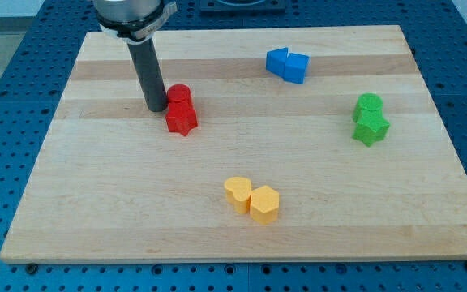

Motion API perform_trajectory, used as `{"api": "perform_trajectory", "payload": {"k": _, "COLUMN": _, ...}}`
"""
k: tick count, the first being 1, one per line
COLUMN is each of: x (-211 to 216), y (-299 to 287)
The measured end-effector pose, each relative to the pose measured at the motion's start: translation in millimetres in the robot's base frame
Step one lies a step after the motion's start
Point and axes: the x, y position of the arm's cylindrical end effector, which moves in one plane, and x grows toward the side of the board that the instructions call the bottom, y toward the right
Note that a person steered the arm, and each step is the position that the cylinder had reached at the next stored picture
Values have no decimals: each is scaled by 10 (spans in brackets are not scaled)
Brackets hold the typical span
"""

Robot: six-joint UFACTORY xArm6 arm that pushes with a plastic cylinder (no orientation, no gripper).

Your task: Move the blue triangle to the right of the red circle

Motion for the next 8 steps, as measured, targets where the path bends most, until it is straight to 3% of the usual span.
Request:
{"api": "perform_trajectory", "payload": {"k": 5, "x": -397, "y": -3}}
{"api": "perform_trajectory", "payload": {"k": 8, "x": -1222, "y": 939}}
